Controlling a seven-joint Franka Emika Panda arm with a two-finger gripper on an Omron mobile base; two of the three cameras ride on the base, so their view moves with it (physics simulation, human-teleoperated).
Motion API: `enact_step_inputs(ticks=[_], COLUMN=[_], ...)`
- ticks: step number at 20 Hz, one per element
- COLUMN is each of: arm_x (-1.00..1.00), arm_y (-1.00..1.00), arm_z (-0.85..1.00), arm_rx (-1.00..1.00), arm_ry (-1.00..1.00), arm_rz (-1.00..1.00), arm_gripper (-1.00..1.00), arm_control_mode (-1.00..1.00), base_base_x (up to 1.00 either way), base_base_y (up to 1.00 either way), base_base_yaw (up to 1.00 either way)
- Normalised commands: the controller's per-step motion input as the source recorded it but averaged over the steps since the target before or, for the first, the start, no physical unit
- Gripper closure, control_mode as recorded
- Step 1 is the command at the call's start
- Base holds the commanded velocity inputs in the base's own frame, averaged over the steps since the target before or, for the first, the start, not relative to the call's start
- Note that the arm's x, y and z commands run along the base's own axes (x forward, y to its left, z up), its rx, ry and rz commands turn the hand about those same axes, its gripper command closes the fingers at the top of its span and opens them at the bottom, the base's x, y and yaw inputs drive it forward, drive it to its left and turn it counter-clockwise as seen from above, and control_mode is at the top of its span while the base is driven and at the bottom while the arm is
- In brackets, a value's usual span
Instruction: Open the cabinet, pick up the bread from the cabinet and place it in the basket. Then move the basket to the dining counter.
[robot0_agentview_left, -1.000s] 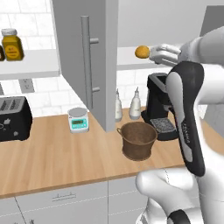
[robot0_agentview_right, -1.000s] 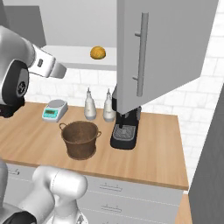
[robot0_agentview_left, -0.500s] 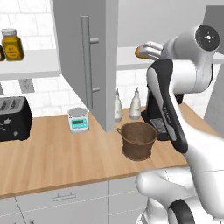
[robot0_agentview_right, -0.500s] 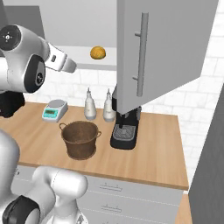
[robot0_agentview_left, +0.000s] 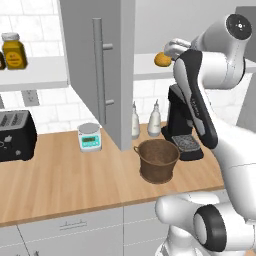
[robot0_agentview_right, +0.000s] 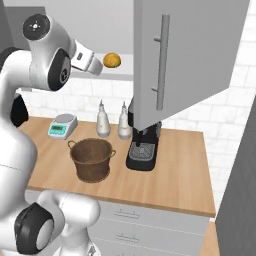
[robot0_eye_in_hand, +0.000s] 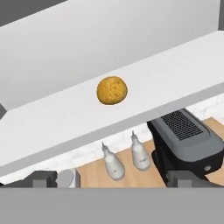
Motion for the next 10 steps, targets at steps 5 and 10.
enact_step_inputs(ticks=[5,10], arm_x=[0.58,0.54], arm_y=[-0.34,-0.18], arm_z=[0.0,-0.01], arm_rx=[0.0,0.0], arm_ry=[0.02,0.05], arm_rz=[0.0,0.01], arm_gripper=[-1.0,-1.0], arm_control_mode=[-1.0,-1.0], base_base_x=[0.0,0.0], base_base_y=[0.0,0.0], base_base_yaw=[0.0,0.0])
